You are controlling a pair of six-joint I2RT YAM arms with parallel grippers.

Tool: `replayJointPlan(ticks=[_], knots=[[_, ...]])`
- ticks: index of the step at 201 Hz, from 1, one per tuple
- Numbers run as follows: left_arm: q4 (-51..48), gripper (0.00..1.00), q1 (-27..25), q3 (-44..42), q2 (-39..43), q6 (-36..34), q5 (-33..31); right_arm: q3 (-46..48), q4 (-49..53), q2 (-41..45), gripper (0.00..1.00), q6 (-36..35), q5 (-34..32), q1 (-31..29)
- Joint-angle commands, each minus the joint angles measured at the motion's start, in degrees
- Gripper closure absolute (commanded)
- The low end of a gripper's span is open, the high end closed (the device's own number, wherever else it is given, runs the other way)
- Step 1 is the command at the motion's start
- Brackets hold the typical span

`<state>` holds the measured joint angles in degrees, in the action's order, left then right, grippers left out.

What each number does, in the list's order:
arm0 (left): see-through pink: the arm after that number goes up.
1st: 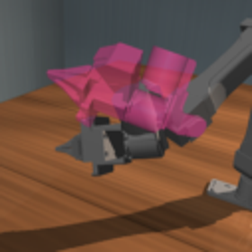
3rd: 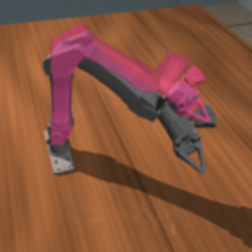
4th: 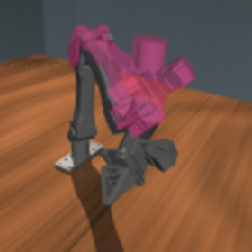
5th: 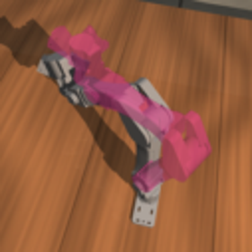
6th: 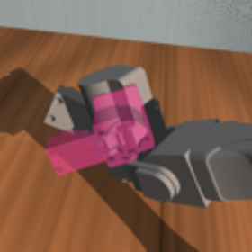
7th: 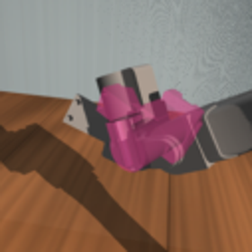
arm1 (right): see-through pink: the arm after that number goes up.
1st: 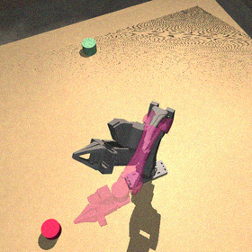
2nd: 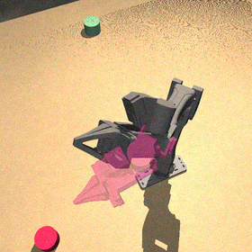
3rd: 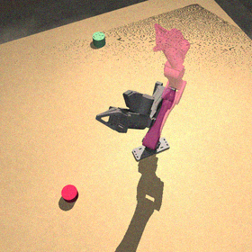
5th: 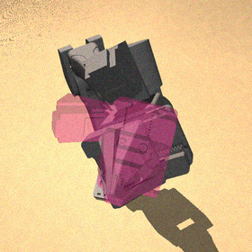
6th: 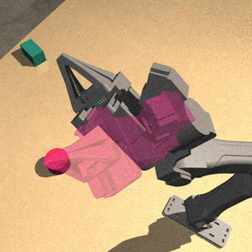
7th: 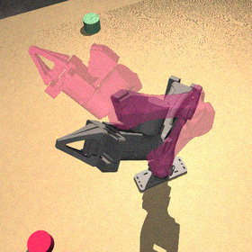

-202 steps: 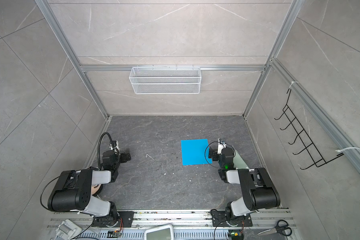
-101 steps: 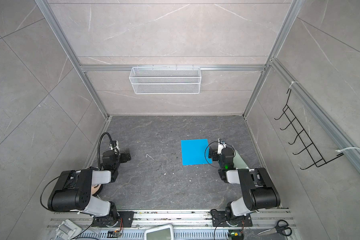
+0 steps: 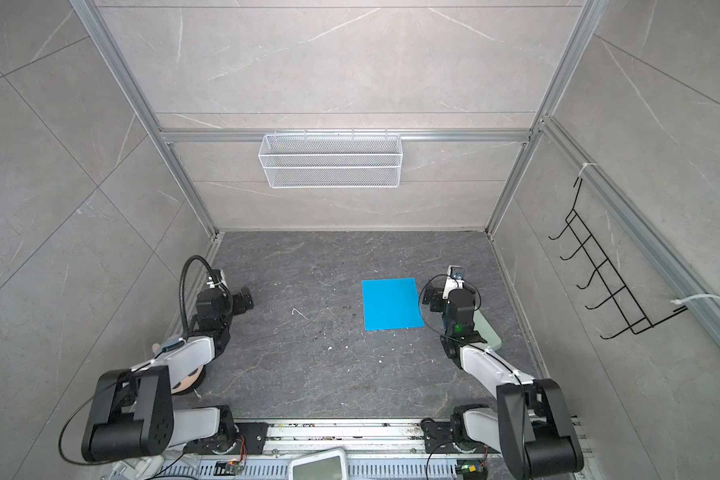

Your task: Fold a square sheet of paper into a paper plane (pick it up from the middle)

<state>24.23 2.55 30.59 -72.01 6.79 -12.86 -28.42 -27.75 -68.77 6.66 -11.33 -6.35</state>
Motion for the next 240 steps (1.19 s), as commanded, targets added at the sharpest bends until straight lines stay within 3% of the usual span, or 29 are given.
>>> replayJointPlan(ticks=[1, 30, 59, 87, 158, 240], knots=[[-12.88, 0.0, 0.05, 6.4, 5.3, 8.23, -1.04, -11.88, 24.77, 1.04, 0.01, 11.44, -0.72, -0.77], [-26.73, 0.0, -0.01, 16.5, 6.84, 15.9, 8.89, -23.16, 39.57, -6.17, 0.01, 17.44, 10.44, -1.03], [-33.03, 0.0, 0.0, 20.99, 6.49, 21.05, 16.88, -25.25, 41.4, -12.6, 0.01, 18.4, 20.19, -1.82], [-33.81, 0.0, 0.0, 21.21, 6.53, 19.77, 21.96, -26.32, 40.58, -19.01, 0.05, 18.21, 25.57, -2.73], [-35.0, 0.0, -0.02, 22.02, 3.81, 18.01, 26.82, -36.68, 43.48, -36.0, 0.11, 17.5, 26.53, -6.82], [-35.92, 0.0, -0.02, 22.93, -0.25, 18.7, 29.48, -38.72, 44.94, -41.74, 0.13, 17.69, 25.02, -10.68]])
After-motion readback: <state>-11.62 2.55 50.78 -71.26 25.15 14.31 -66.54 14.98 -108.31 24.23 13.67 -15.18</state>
